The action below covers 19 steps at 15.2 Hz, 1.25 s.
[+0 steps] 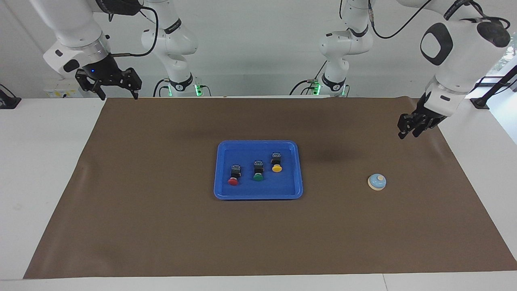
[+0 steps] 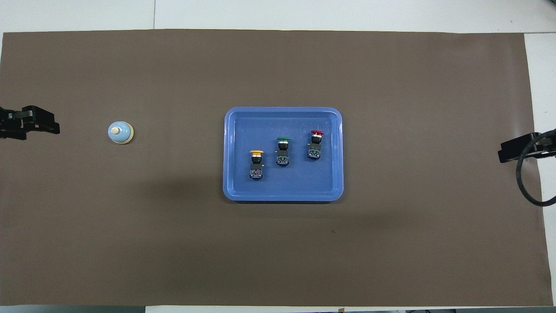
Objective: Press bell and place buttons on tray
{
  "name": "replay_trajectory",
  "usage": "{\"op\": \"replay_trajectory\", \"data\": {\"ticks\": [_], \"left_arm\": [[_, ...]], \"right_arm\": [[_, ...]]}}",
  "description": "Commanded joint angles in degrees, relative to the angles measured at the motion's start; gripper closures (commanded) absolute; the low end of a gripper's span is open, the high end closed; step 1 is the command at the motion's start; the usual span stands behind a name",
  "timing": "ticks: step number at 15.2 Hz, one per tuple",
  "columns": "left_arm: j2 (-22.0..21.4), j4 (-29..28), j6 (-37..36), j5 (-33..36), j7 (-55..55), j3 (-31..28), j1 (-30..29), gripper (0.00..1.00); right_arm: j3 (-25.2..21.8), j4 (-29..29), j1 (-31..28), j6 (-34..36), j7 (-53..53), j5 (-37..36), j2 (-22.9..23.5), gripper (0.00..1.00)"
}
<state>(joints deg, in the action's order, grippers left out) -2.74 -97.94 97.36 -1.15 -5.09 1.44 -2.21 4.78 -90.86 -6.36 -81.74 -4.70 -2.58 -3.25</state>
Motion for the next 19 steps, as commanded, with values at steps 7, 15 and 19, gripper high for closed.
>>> {"op": "replay_trajectory", "data": {"ticks": [7, 15, 19], "left_arm": [[2.5, 3.1, -6.3, 0.7, 0.1, 0.5, 1.0, 0.0], [2.4, 2.9, -6.0, 0.7, 0.7, 0.8, 1.8, 0.0], [2.4, 3.0, -6.1, 0.7, 0.7, 0.8, 1.6, 0.0]], "right_arm": [[0.6, -1.1, -0.8, -0.4, -0.3, -0.1, -1.0, 0.0], [0.6, -1.1, -0.8, -0.4, -0.4, -0.1, -1.0, 0.0], [0.6, -1.1, -0.8, -0.4, -0.4, -0.1, -1.0, 0.0]]}}
